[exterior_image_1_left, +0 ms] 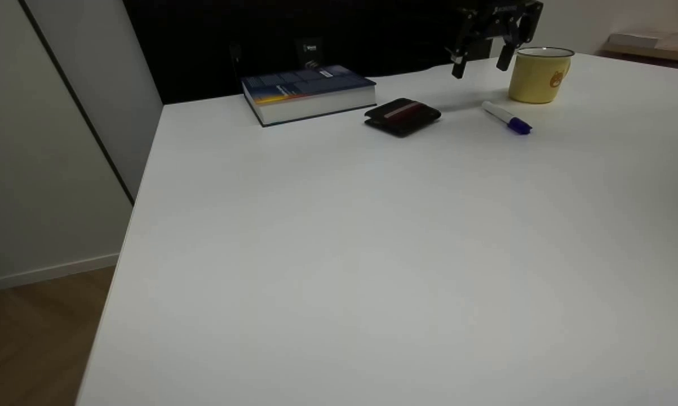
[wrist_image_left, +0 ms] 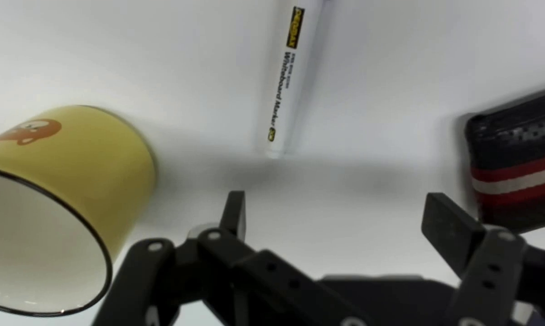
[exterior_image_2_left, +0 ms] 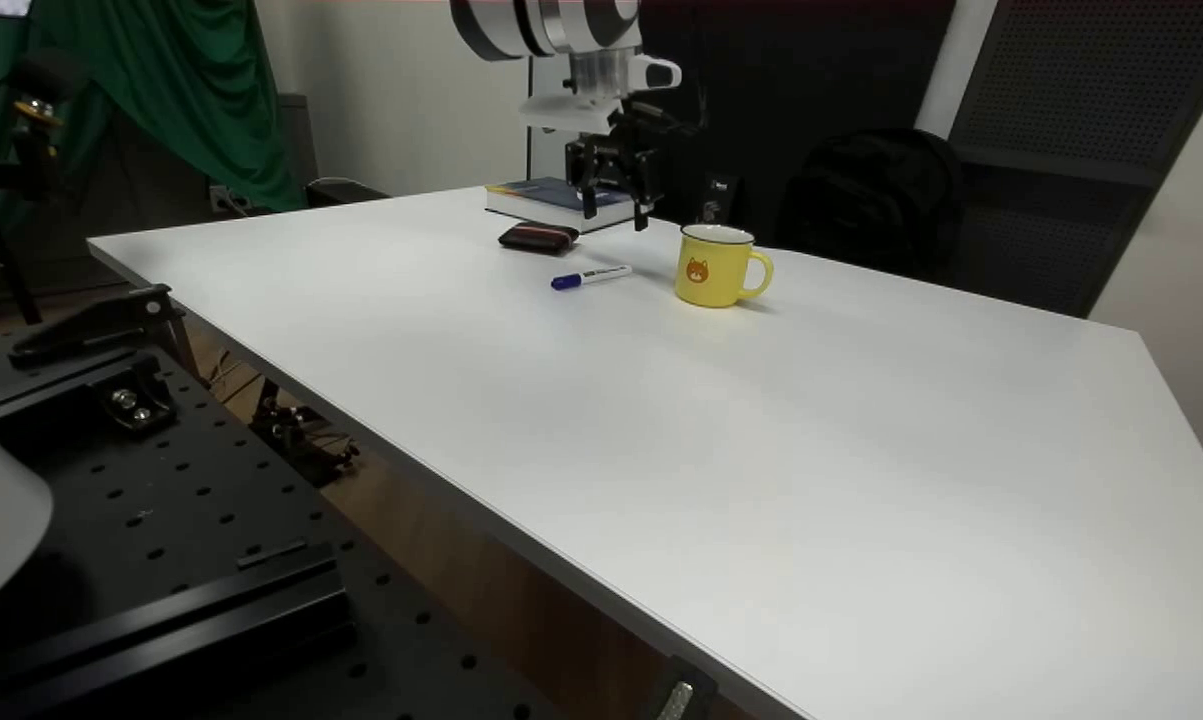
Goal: Put the marker on the table
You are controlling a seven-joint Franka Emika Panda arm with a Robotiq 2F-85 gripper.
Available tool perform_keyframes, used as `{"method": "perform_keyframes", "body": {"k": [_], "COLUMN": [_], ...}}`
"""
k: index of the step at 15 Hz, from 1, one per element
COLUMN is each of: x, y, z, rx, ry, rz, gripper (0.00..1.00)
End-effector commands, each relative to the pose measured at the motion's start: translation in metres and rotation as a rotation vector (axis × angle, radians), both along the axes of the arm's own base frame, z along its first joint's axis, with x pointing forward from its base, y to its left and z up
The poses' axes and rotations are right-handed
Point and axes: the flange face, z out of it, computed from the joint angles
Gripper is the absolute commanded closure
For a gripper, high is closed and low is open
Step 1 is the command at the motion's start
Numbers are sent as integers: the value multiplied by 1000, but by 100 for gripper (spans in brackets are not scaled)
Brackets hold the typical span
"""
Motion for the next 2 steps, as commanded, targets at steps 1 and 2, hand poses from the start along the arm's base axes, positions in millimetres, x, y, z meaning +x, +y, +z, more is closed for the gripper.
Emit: {"method": "perform_keyframes", "body": {"k": [1, 2], "x": [0, 0], "y": [1, 2], "z": [1, 1], "rx": [4, 5], "ry": [6, 9], "rz": [9, 13], "gripper": [0, 0]}}
